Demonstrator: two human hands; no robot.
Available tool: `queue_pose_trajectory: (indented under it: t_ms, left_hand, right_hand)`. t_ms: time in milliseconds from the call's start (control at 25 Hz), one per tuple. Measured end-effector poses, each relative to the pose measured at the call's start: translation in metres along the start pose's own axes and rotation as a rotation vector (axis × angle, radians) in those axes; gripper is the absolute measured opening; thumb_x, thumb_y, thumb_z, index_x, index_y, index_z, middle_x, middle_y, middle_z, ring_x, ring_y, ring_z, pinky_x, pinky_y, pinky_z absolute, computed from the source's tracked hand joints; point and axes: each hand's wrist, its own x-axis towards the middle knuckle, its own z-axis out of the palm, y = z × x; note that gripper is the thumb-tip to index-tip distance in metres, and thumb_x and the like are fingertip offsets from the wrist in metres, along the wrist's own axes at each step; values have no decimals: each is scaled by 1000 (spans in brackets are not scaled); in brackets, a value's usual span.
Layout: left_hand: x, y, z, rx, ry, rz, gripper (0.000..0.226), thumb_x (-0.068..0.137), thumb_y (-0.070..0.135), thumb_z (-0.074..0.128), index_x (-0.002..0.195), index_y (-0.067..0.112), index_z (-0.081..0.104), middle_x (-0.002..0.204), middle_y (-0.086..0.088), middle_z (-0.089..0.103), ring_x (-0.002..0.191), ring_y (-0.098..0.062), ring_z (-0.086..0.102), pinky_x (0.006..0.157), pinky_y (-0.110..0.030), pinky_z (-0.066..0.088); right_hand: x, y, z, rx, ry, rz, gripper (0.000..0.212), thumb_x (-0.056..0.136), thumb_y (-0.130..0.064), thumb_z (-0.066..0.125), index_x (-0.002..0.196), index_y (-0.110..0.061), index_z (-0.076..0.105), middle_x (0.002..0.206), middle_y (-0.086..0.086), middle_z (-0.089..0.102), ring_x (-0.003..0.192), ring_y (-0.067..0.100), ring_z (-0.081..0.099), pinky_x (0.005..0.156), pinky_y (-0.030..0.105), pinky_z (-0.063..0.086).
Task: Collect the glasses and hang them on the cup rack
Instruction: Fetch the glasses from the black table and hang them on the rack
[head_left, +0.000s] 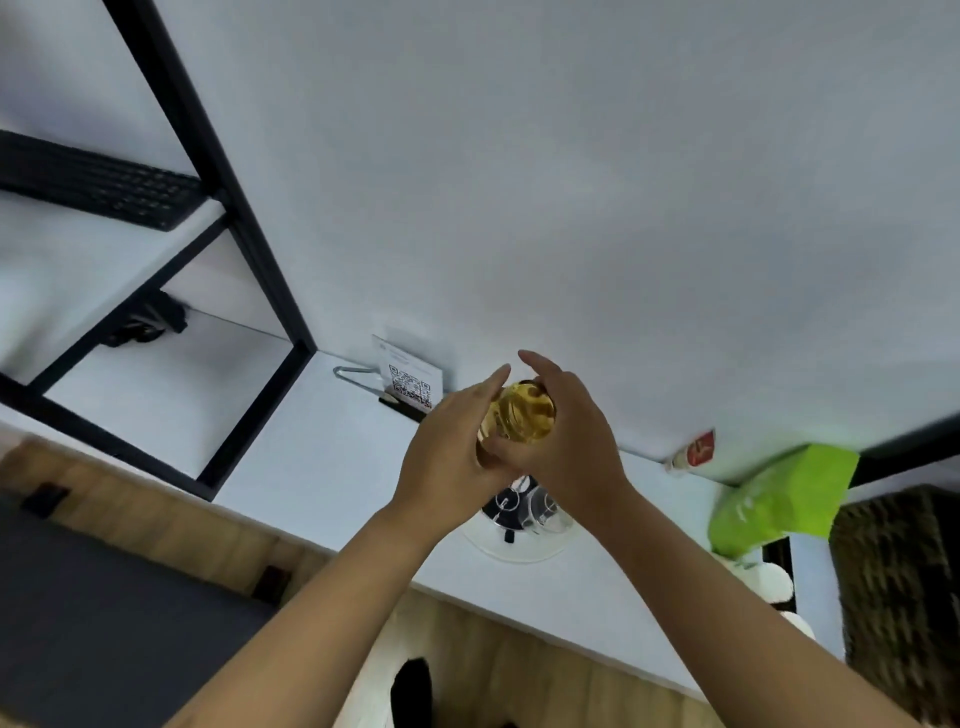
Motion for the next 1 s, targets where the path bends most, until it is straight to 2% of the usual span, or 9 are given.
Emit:
queue_pose_trajectory:
  t_ms: [80, 200, 320, 400, 480, 680, 800, 1000]
  left_hand:
    - [-5, -11, 12, -6, 12, -35, 79, 77, 46, 75, 147, 48, 39, 130, 29, 54, 112, 13, 51, 89, -3, 42]
    - [-15, -30, 29, -21, -26, -113, 65, 76, 55, 72, 136, 53, 47, 121, 35, 60, 106, 9, 59, 81, -11, 50]
    - [-28, -47, 43, -133, -28, -155, 66, 76, 67, 76, 134, 55, 45, 124, 39, 58, 113, 13, 57, 83, -2, 44]
    - [-37, -56, 51, -203, -15, -172, 70, 74, 64, 82, 131, 60, 43, 125, 40, 57, 117, 15, 55, 87, 0, 40]
    - [-44, -68, 62, -237, -22, -204, 75, 71, 59, 86, 134, 55, 45, 128, 37, 58, 121, 13, 54, 90, -1, 39]
    - [-52, -88, 90, -262, -77, -258, 82, 70, 56, 89, 139, 45, 45, 129, 31, 58, 125, 8, 53, 92, -3, 42]
    - [-53, -95, 99, -277, -100, -259, 83, 71, 58, 87, 139, 42, 45, 129, 26, 60, 125, -1, 56, 94, -8, 47]
    - [-53, -105, 114, -289, -126, -254, 83, 72, 54, 89, 141, 41, 44, 130, 23, 60, 128, -3, 56, 95, -10, 48]
  right_hand:
    - [-5, 11, 14, -27, -40, -3, 100, 68, -43, 92, 152, -48, 39, 123, -16, 53, 106, -2, 51, 82, 12, 40]
    - [-10, 31, 24, -26, -146, -4, 103, 68, -52, 90, 153, -53, 33, 126, -24, 52, 113, -7, 52, 88, 17, 46]
    - [-14, 57, 15, 44, -182, -1, 92, 73, -61, 83, 151, -58, 34, 130, -33, 54, 127, -1, 54, 96, 16, 49]
    - [-19, 80, 7, -7, -165, 44, 78, 80, -61, 77, 148, -59, 38, 132, -28, 57, 127, 5, 56, 101, 26, 51]
    - [-30, 107, 5, -146, -165, 101, 72, 86, -52, 76, 150, -50, 43, 137, -17, 58, 128, 9, 54, 104, 38, 50]
    - [-53, 152, 29, -423, -267, 117, 82, 87, -46, 81, 158, -37, 40, 157, -3, 47, 145, 20, 40, 110, 38, 44]
    - [-56, 164, 44, -482, -260, 120, 87, 84, -42, 85, 158, -34, 39, 159, 0, 43, 146, 24, 39, 111, 43, 46]
    - [-54, 179, 59, -500, -243, 176, 88, 83, -39, 87, 157, -33, 40, 163, 3, 41, 148, 27, 38, 111, 47, 48]
